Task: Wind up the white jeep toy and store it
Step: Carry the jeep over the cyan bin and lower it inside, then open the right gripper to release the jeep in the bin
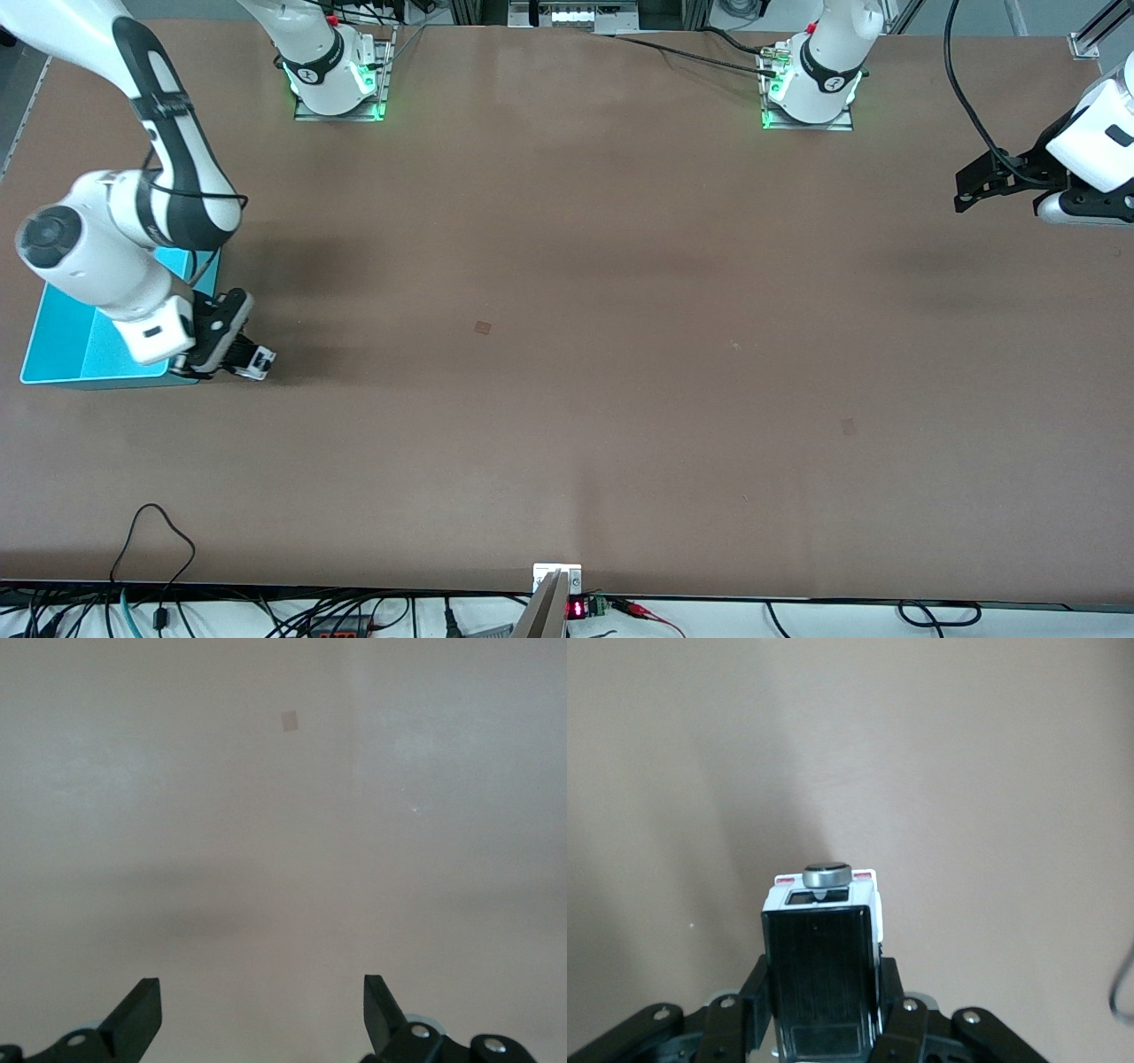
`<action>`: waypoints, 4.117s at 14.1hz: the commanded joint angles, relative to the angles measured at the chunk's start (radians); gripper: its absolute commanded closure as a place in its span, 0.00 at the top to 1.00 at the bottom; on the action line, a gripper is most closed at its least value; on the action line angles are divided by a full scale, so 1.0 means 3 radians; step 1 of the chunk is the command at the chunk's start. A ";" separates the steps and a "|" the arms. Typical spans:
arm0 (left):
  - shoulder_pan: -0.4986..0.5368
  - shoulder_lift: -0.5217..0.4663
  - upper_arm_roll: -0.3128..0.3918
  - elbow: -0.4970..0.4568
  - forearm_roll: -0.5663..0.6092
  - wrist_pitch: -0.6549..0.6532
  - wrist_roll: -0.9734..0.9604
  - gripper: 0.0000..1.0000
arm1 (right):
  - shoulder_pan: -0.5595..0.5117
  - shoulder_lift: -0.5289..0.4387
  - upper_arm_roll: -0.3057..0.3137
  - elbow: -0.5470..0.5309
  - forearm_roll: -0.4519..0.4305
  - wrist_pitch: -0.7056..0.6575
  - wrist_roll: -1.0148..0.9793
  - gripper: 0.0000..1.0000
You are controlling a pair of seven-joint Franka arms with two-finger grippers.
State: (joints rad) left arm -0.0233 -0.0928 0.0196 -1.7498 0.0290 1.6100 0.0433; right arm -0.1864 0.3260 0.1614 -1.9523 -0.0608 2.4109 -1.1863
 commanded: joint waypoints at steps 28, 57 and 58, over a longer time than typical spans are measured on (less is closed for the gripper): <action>0.0011 0.0049 -0.0004 0.0106 -0.0020 -0.0120 0.0060 1.00 | -0.1408 0.0186 -0.0098 -0.0477 -0.0431 0.0068 0.2845 0.00; 0.0011 0.0049 -0.0004 0.0101 -0.0015 -0.0131 0.0060 1.00 | -0.0182 -0.0979 -0.0027 0.0305 0.0208 -0.1276 0.3140 1.00; 0.0011 0.0049 -0.0004 0.0106 -0.0015 -0.0131 0.0060 1.00 | -0.0141 -0.1055 -0.0027 0.0305 0.0213 -0.1373 0.3202 1.00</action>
State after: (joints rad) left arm -0.0234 -0.0915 0.0196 -1.7487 0.0290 1.5964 0.0434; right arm -0.2548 0.0604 0.1568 -1.8639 -0.0189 2.0581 -0.2802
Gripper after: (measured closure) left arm 0.000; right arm 0.000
